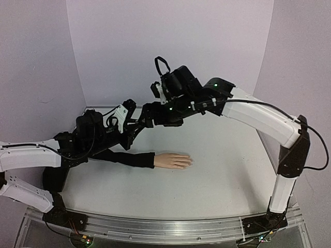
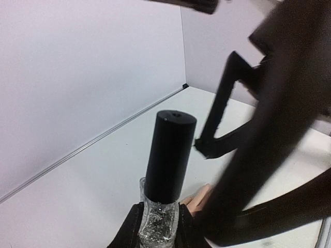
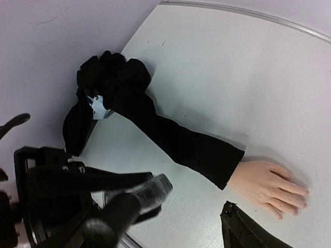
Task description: Paint the nails
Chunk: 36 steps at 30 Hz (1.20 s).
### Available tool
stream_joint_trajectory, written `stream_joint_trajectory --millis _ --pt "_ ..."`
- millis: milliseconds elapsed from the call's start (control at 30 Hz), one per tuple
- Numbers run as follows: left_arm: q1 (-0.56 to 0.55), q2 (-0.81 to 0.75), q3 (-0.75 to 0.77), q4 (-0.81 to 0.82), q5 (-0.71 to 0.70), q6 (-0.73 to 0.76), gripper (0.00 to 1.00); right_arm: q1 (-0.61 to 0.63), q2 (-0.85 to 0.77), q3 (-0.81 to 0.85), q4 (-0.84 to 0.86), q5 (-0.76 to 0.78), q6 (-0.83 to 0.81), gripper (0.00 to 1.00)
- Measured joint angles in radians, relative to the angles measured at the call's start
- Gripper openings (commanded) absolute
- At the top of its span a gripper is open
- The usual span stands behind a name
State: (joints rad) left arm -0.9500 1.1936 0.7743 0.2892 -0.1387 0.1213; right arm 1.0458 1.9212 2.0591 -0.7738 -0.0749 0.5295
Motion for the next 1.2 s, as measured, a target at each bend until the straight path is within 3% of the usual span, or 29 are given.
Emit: stream_joint_trajectory --millis 200,267,400,567,767,1200 --pt "0.003 -0.031 -0.007 0.002 0.029 -0.057 0.0 -0.009 -0.22 -0.174 -0.025 -0.124 -0.182 0.92" --pt "0.008 -0.045 -0.007 -0.01 0.083 -0.083 0.0 -0.017 -0.295 -0.224 -0.028 -0.174 -0.273 0.88" --pt "0.024 -0.072 -0.001 -0.034 0.295 -0.145 0.0 -0.055 -0.396 -0.273 0.004 -0.31 -0.456 0.72" --pt "0.03 -0.069 0.055 -0.082 0.561 -0.203 0.0 -0.107 -0.361 -0.227 0.068 -0.501 -0.578 0.61" --pt "0.03 -0.044 0.119 -0.083 0.757 -0.248 0.0 -0.108 -0.27 -0.191 0.088 -0.676 -0.658 0.56" --pt "0.03 -0.015 0.137 -0.113 0.874 -0.256 0.0 -0.107 -0.247 -0.18 0.109 -0.848 -0.686 0.36"
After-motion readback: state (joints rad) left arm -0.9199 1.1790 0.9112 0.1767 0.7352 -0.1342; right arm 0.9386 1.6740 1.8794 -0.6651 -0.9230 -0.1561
